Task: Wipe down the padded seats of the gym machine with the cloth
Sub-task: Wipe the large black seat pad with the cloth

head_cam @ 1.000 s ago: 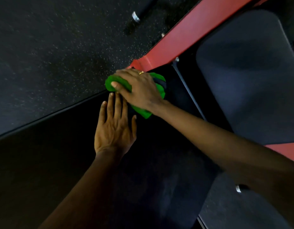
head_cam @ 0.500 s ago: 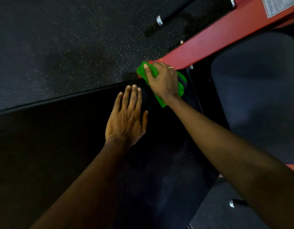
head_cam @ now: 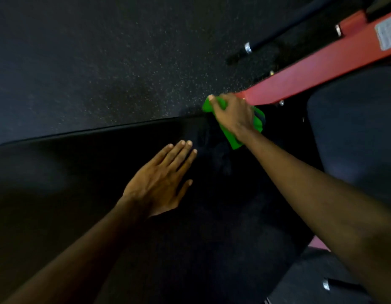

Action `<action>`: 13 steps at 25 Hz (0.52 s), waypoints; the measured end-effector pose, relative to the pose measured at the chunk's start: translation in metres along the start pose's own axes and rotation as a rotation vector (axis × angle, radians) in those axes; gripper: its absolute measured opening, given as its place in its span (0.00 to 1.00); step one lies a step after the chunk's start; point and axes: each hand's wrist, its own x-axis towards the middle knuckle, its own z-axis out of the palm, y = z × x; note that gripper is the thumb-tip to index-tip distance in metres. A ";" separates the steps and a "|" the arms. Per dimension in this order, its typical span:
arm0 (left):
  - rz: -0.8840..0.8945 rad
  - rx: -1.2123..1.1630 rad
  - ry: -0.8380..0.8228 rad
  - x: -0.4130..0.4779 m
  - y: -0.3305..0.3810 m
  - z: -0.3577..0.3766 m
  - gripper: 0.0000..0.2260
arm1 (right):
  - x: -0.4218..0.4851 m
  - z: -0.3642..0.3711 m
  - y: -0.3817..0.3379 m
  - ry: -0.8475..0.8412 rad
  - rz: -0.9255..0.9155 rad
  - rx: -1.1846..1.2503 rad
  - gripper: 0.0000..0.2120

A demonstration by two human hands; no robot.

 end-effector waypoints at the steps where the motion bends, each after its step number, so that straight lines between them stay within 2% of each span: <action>1: 0.003 -0.004 0.016 0.003 -0.001 0.003 0.32 | -0.006 0.002 -0.022 -0.015 -0.085 -0.019 0.26; 5: -0.007 -0.060 -0.010 0.008 -0.004 0.005 0.32 | -0.037 0.010 -0.109 -0.032 -0.505 0.067 0.23; 8: 0.007 -0.095 0.005 0.009 -0.002 0.007 0.32 | -0.031 0.011 -0.116 -0.087 -0.684 0.057 0.22; 10: -0.002 -0.118 0.016 0.010 -0.003 0.007 0.33 | -0.005 0.010 -0.077 -0.106 -0.659 -0.058 0.25; 13: 0.000 -0.130 0.026 0.010 -0.003 0.011 0.33 | 0.027 0.000 -0.008 -0.095 -0.391 -0.169 0.28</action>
